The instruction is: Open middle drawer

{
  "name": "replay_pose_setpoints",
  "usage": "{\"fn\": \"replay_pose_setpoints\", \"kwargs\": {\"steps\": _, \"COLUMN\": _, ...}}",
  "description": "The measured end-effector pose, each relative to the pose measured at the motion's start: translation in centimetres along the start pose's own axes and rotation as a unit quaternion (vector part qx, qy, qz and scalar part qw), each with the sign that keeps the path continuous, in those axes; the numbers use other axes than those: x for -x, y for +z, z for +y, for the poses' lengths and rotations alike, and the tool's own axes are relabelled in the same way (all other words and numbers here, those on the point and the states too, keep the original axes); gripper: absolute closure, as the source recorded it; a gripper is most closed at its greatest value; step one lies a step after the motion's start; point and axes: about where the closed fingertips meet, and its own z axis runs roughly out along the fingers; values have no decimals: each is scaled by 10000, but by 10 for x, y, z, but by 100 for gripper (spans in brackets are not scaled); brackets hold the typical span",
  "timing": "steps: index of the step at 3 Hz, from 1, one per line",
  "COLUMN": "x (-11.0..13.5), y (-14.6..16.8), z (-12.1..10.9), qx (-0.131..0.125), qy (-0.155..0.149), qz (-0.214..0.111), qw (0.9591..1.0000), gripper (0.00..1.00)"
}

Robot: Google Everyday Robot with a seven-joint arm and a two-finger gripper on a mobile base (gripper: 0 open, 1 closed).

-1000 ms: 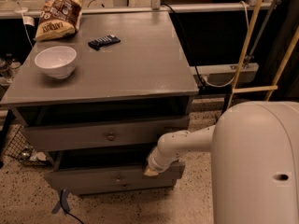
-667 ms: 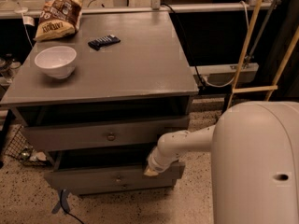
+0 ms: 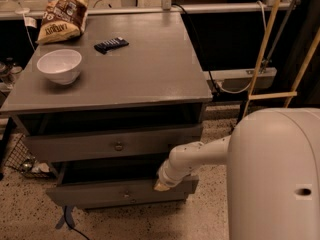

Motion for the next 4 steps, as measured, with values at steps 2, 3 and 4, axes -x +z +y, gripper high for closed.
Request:
{"fn": "replay_pose_setpoints", "kwargs": {"steps": 2, "x": -4, "y": -2, "z": 13, "qx": -28, "qy": 55, "qz": 9, "qw": 10000, "gripper": 100}}
{"fn": "replay_pose_setpoints", "kwargs": {"steps": 3, "x": -11, "y": -4, "z": 35, "qx": -84, "qy": 175, "qz": -2, "qw": 9998, "gripper": 100}}
{"fn": "replay_pose_setpoints", "kwargs": {"steps": 4, "x": -11, "y": -4, "z": 35, "qx": -84, "qy": 175, "qz": -2, "qw": 9998, "gripper": 100}}
